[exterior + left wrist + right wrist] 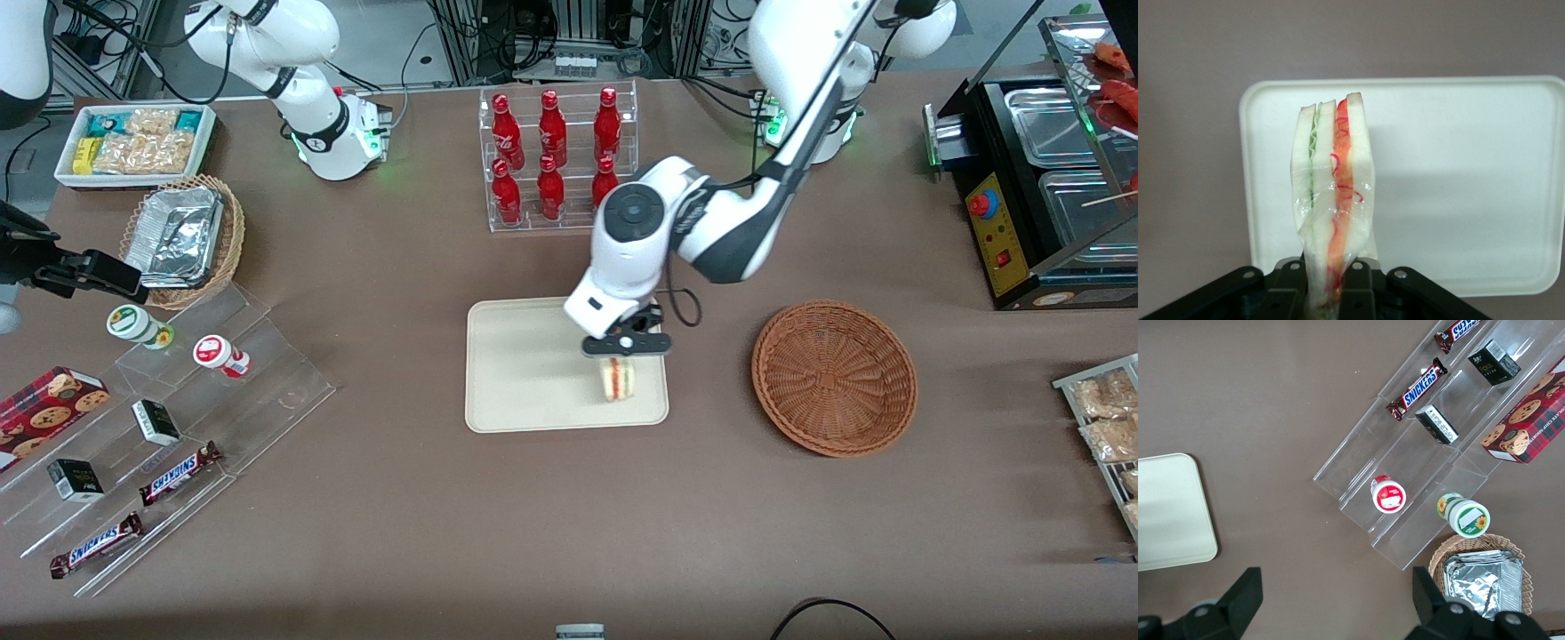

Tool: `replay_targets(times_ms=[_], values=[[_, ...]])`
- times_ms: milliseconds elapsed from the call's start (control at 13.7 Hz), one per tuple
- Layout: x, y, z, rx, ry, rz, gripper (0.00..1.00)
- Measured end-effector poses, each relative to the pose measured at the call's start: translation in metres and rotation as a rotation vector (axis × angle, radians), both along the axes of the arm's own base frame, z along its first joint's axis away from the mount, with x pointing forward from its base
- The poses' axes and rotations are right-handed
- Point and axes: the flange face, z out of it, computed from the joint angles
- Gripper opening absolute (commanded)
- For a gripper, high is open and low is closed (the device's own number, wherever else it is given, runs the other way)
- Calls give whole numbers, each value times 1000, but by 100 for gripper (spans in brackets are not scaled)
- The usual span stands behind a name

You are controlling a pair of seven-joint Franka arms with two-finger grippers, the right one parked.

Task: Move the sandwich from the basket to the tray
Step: 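Carry the sandwich over the cream tray and lower it, then open the left gripper to set the sandwich upright on the tray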

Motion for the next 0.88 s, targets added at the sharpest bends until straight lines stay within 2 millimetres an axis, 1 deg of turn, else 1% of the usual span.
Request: replay_targets(times_ms=[73,292,438,657,876], values=[[-8,-13,-10,0,4,-16,0],[-25,-42,-39,-10,7,-53,0],[-38,-56,-56,-2,20,-59,0],[-43,-61,-72,10,35,-67,0],[-42,-60,-79,24,31,-75,0]])
